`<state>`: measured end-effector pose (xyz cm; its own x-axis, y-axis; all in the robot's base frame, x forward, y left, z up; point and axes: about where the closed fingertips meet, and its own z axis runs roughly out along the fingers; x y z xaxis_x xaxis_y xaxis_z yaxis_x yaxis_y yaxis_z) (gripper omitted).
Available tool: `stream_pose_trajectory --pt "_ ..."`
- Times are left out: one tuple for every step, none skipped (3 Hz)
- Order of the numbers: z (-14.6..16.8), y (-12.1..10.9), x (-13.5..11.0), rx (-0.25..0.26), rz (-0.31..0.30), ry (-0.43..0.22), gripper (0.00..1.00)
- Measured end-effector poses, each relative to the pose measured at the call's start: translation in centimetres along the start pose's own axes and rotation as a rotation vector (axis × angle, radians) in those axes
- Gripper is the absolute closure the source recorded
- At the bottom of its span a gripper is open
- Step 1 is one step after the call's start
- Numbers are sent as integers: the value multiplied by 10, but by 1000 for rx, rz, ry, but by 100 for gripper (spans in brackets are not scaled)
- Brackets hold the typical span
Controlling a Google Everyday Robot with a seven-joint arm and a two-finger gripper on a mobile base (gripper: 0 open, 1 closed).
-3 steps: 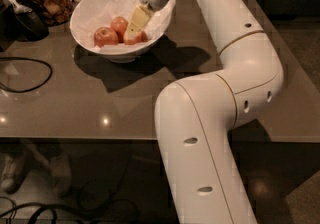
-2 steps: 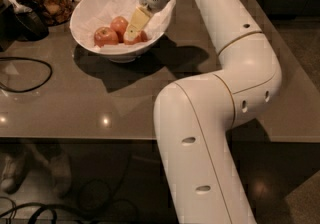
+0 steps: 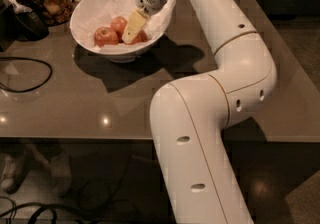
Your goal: Pick apple from white bowl
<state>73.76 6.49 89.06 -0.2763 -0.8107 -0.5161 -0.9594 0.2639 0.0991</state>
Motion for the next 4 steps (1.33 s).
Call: stream_pose_trajectory --pt "6 0 -1 -9 -3 1 32" --pt "9 -1 0 -17 -2 -2 33" --pt "15 -3 6 -32 5 -7 34" --pt "19 -6 14 -47 18 -18 34"
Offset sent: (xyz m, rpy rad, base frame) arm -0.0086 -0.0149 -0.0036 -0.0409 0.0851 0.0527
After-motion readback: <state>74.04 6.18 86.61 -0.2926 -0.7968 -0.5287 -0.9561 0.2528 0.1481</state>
